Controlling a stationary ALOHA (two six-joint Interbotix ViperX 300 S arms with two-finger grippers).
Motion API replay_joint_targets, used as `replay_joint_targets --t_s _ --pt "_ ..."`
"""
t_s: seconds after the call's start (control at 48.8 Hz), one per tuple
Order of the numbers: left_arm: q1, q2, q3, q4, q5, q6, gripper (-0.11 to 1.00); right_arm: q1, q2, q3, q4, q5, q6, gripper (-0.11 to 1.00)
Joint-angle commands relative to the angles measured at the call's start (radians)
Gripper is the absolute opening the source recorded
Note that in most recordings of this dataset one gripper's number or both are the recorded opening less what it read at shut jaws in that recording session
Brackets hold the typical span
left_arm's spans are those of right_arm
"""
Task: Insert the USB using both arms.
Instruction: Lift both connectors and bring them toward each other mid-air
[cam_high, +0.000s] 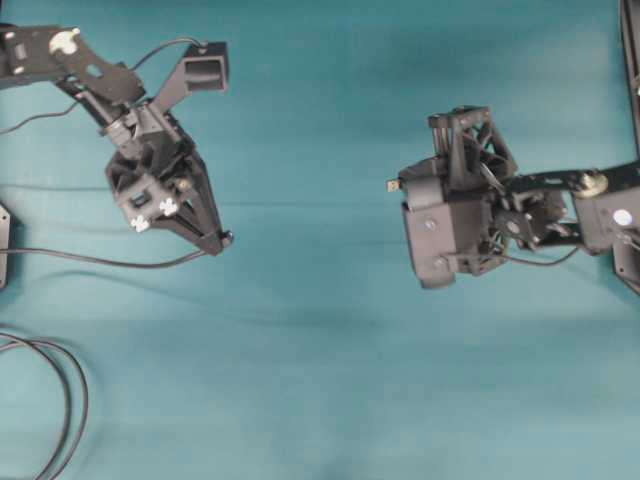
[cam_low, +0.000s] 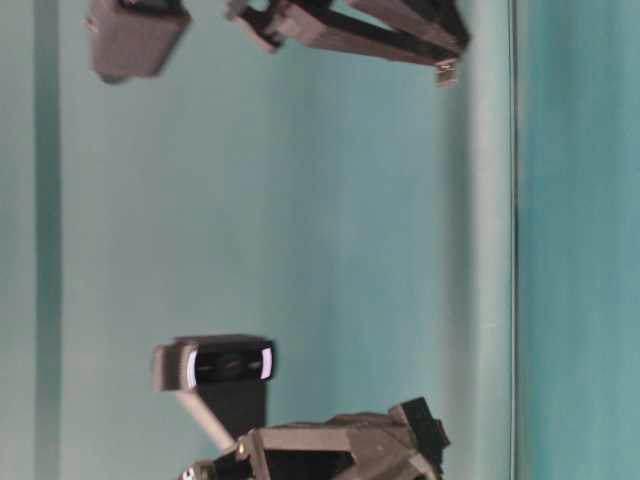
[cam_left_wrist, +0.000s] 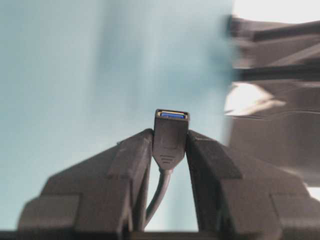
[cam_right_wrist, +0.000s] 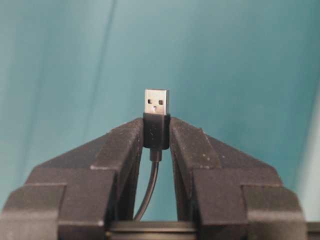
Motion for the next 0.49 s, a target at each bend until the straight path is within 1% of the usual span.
replay_joint_targets --t_s 0.0,0.062,0.123,0.205,0.246,0.328,0.39,0.472 --pt "0.025 0.032 -0.028 -0.066 0.066 0.044 0.23 0.060 -0.021 -0.011 -0.127 0.080 0.035 0.19" --pt "0.032 0.058 -0.043 -0.083 0.103 0.055 0.23 0.103 -0.021 -0.009 -0.225 0.161 0.086 0.19" --pt "0.035 0.081 -0.064 -0.091 0.133 0.061 0.23 0.137 -0.020 0.003 -0.316 0.222 0.152 0.19" --pt "0.043 0.112 -0.100 -0.100 0.175 0.066 0.23 0.169 -0.017 0.032 -0.417 0.242 0.245 0.19" --pt "0.046 0.130 -0.118 -0.110 0.201 0.066 0.23 0.183 -0.012 0.046 -0.460 0.244 0.287 0.19" --pt "0.063 0.183 -0.158 -0.143 0.279 0.066 0.23 0.204 0.009 0.064 -0.509 0.261 0.341 0.19" --pt "0.074 0.216 -0.186 -0.164 0.322 0.060 0.23 0.212 0.021 0.063 -0.526 0.273 0.336 0.19" --pt "0.083 0.259 -0.229 -0.179 0.347 0.052 0.23 0.215 0.032 0.051 -0.555 0.278 0.319 0.19"
